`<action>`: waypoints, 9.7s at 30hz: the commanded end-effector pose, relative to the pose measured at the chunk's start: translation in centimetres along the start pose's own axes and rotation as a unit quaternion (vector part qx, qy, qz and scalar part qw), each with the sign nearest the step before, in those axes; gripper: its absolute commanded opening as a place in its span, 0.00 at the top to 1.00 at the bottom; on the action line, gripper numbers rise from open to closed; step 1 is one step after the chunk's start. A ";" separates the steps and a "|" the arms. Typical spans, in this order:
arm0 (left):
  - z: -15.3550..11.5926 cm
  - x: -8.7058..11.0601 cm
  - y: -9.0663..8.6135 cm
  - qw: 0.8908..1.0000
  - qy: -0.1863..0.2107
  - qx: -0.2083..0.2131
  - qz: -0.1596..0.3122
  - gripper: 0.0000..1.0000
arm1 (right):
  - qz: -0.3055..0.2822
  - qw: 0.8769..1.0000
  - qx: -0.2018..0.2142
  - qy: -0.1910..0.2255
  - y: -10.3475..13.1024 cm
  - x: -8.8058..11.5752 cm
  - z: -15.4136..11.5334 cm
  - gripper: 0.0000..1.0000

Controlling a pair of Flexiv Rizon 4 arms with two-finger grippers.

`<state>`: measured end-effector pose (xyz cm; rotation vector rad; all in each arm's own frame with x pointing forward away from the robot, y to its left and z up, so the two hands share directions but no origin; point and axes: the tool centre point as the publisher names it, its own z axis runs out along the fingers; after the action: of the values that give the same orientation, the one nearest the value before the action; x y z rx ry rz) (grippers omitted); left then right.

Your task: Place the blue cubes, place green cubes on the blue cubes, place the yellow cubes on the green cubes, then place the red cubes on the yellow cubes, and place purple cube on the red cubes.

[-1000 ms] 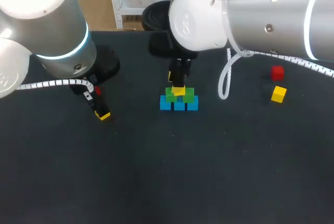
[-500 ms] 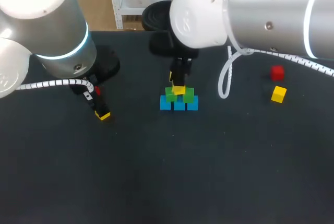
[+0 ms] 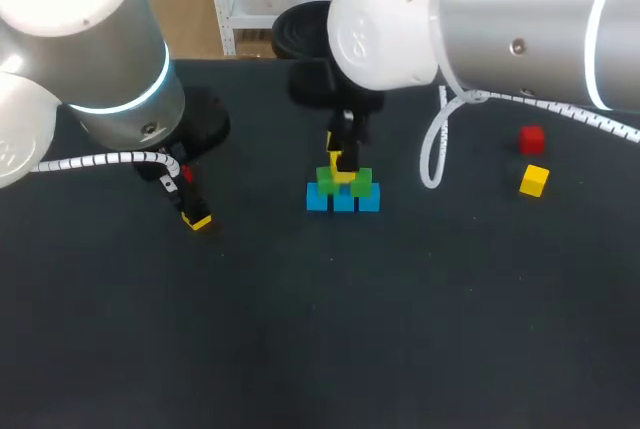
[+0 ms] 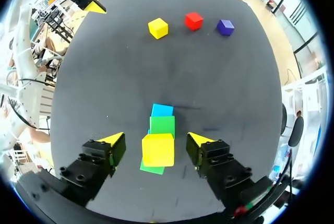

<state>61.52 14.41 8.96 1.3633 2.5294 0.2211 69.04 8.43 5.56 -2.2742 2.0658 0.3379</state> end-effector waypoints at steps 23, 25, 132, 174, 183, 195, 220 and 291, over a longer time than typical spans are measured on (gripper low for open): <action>0.0 0.0 0.2 1.000 0.000 0.002 0.001 0.00 | 0.023 1.000 -0.002 0.000 1.7 1.3 -0.1 0.53; 0.0 0.0 0.2 1.000 0.000 0.002 0.001 0.00 | 0.024 1.000 -0.002 0.000 1.7 1.3 -0.1 0.52; 0.0 0.0 0.2 1.000 0.000 0.002 0.001 0.00 | -0.022 0.998 -0.041 0.039 0.1 -0.4 2.8 0.51; 0.0 0.0 0.2 1.000 0.000 0.002 0.001 0.00 | 0.091 0.993 0.068 0.012 1.8 5.2 -3.2 0.00; 0.0 0.0 0.2 1.000 0.000 0.002 0.001 0.00 | 0.116 0.990 0.076 0.023 2.4 7.6 -3.8 0.00; 0.0 0.0 0.2 1.000 0.000 0.002 0.001 0.00 | 0.129 0.988 0.080 0.020 3.2 12.1 -3.7 0.00; 0.0 0.0 0.2 1.000 0.000 0.002 0.001 0.00 | 0.181 0.978 0.091 0.055 4.1 21.2 -4.0 0.00; 0.0 0.0 0.2 1.000 0.000 0.002 0.001 0.00 | 0.260 0.958 0.100 0.066 2.5 29.3 0.7 0.85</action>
<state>61.52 14.40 8.96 1.3634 2.5294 0.2211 68.93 -20.43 -0.58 -1.6525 2.6142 -0.0113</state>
